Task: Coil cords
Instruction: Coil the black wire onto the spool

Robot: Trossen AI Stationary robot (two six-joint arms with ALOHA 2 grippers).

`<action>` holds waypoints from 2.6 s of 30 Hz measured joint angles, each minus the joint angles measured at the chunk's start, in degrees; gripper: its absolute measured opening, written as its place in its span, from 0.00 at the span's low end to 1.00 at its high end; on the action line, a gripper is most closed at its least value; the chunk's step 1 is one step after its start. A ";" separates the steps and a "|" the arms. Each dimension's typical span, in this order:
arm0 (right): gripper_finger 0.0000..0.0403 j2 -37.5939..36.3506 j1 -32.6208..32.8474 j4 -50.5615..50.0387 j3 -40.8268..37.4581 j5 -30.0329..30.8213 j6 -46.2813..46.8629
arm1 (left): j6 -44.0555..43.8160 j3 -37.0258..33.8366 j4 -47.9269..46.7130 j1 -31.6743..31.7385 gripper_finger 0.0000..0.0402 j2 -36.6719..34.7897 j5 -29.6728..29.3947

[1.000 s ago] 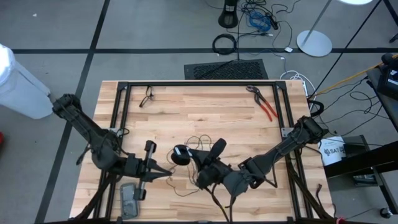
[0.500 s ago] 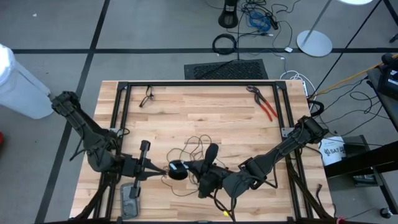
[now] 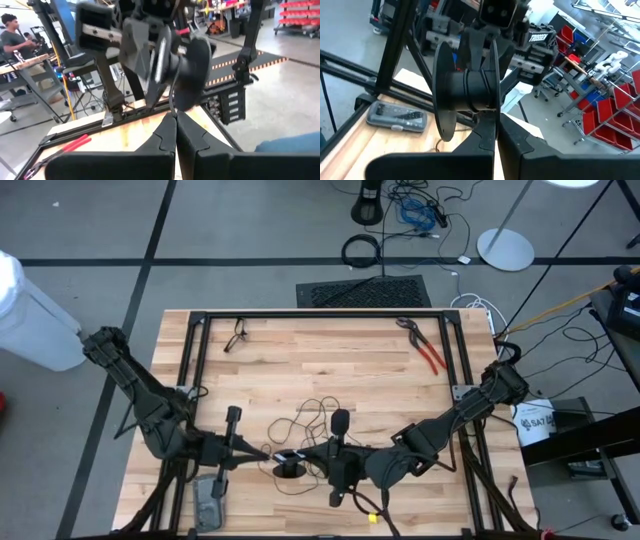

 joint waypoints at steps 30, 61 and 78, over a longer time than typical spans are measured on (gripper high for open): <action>0.00 -0.03 -1.42 7.08 0.04 -3.03 5.51 | 3.62 0.00 2.66 1.37 0.27 5.54 -1.99; 0.00 -3.76 1.57 5.09 0.09 6.00 0.86 | -2.02 0.00 3.25 1.66 0.28 8.59 2.81; 0.00 -3.76 1.57 4.14 0.09 6.72 0.34 | -1.93 -0.02 6.10 3.96 0.28 12.67 4.34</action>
